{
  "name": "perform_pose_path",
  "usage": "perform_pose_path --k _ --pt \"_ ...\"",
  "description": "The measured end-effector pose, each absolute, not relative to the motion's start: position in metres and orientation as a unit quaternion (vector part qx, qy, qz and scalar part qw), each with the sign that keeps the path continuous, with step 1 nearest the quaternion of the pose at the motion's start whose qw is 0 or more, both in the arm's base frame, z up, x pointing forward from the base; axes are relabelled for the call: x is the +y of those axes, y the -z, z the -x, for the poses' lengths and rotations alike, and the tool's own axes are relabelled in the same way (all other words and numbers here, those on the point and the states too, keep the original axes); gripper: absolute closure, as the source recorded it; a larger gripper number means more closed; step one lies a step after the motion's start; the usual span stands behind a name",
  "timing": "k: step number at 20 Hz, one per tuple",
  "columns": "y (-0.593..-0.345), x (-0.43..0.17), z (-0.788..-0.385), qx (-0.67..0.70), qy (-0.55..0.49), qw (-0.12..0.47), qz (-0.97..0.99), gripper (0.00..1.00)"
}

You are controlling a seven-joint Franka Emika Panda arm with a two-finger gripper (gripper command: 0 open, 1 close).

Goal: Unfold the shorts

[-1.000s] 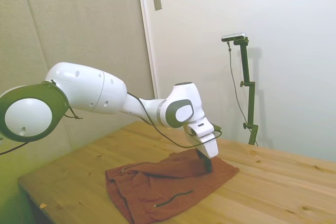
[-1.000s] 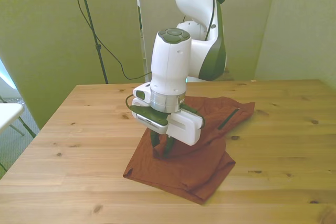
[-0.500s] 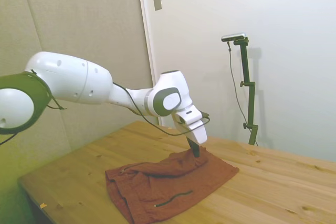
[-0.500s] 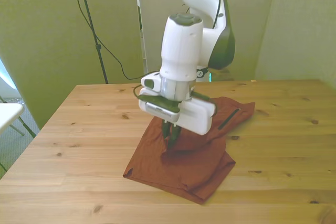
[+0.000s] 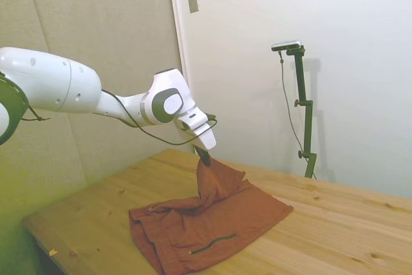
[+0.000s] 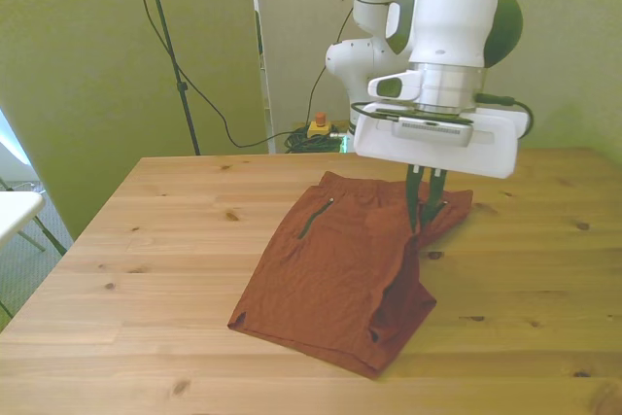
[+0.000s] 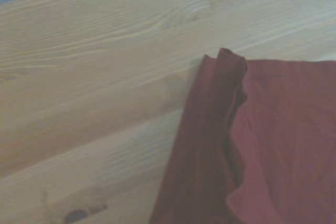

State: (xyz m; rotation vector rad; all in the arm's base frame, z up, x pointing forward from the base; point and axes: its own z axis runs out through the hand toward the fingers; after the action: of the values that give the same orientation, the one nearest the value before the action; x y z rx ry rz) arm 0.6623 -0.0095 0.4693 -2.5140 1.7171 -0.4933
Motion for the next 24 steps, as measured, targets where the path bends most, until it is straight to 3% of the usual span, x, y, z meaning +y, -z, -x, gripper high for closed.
perform_pose_path --k 13,14,19,24 --pt "-0.444 0.095 -0.739 0.535 0.143 0.033 0.832 1.00" --pt "-0.440 0.104 -0.743 0.534 0.140 0.031 0.834 0.00" --pt "-0.426 0.133 -0.757 0.532 0.124 0.020 0.837 0.00" --pt "-0.427 0.154 -0.767 0.527 0.126 0.028 0.840 0.00"
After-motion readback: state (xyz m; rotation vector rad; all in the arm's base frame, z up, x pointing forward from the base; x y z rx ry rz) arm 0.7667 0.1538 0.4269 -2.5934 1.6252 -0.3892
